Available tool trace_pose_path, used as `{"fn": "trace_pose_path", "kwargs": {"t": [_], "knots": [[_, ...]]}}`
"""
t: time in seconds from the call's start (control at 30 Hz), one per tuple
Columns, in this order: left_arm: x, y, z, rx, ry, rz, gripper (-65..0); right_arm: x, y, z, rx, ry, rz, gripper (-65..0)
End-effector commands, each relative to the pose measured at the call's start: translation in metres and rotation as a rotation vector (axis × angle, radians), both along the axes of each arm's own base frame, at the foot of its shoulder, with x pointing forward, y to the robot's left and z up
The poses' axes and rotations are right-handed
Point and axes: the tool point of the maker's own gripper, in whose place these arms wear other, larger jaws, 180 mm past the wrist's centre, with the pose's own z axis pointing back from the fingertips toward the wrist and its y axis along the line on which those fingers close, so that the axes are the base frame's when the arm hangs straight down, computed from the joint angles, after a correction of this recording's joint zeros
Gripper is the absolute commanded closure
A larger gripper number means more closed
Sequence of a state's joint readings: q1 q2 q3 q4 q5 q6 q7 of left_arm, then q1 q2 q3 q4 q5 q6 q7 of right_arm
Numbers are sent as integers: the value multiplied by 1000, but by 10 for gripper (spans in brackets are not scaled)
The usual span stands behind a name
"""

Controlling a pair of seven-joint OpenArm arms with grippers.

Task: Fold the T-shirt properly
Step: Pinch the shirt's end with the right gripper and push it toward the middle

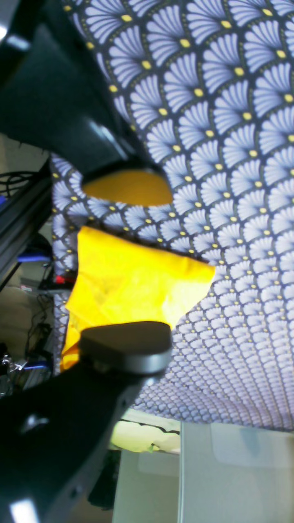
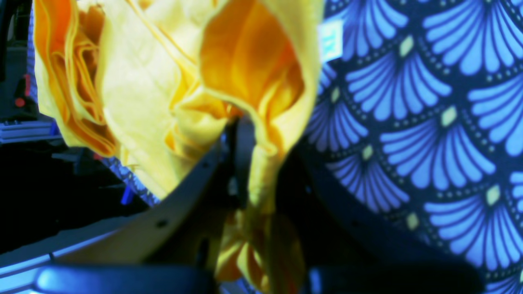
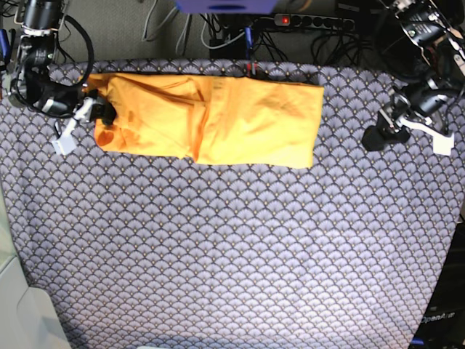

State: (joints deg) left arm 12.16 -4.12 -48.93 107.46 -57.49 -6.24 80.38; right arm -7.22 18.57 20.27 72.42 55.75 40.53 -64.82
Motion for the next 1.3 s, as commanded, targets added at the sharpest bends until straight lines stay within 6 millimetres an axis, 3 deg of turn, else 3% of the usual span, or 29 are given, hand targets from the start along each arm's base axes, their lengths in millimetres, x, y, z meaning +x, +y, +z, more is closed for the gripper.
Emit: {"fn": "trace_pose_path", "kwargs": {"t": [0.0,0.27,0.53,0.8,1.27], "knots": [[5,2,10,10,-40,-4,-434,-18,-7,-13,-68,88,50,0],[5,2,12,15,-42,-8,-434,10,1,27,-141,-49,129,0],[6,20,20,71,-49,-5,-434,26,39,66,-171,-195,237,0],[0,49,29,109,-62,70,-434,30,71,80,-134,-260,276,0],[-3,72,41,128,-93,121,-435,35,143,90,-7,-313,380,0]]}}
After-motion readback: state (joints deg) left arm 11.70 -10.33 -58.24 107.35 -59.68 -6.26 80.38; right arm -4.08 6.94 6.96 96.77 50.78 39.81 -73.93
